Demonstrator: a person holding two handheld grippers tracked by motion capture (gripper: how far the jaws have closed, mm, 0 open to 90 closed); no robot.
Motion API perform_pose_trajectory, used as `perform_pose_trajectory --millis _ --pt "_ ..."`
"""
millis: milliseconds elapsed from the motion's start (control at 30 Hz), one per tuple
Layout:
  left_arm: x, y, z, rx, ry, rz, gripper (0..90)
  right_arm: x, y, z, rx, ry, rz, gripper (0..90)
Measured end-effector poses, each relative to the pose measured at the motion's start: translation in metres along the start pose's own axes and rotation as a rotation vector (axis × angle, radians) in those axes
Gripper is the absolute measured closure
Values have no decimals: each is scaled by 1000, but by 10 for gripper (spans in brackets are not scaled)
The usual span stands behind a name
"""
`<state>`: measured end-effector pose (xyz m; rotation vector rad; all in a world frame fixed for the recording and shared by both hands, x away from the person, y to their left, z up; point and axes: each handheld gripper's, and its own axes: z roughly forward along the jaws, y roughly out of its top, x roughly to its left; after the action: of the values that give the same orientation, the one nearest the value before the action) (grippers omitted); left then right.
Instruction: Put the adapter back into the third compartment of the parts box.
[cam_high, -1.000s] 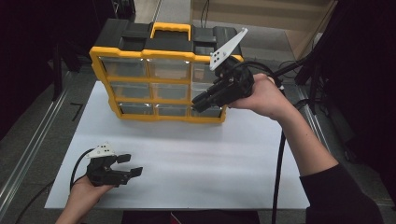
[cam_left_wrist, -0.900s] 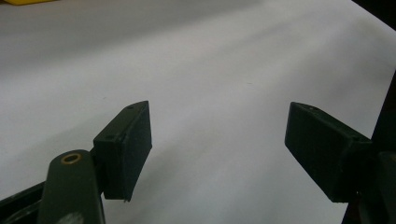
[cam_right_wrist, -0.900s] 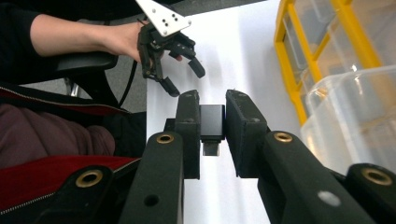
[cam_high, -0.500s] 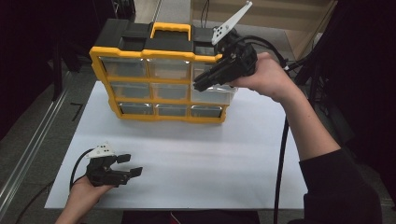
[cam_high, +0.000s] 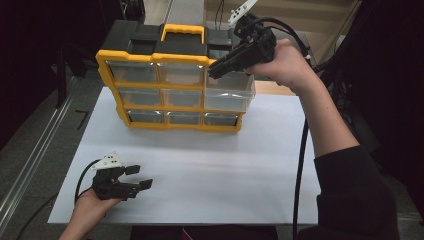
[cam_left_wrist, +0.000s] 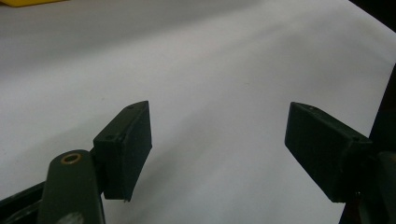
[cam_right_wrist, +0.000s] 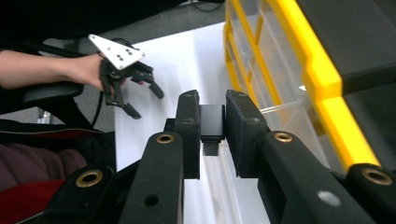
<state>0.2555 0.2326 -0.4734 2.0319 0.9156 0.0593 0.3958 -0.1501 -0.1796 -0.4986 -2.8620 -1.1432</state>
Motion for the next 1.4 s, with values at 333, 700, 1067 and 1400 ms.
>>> perform_pose_trajectory --millis 333,700,1067,1400 --pt "0 0 0 -1 -2 2 244 -20 -9 -1 10 -77 60 732" --pt "0 1 1 1 1 2 244 -31 -29 8 28 -78 105 729" --pt "0 0 1 -2 0 4 244 -28 -35 2 -8 -64 110 562" --pt "-1 1 1 2 2 8 244 -21 -53 -17 -23 -80 122 436"
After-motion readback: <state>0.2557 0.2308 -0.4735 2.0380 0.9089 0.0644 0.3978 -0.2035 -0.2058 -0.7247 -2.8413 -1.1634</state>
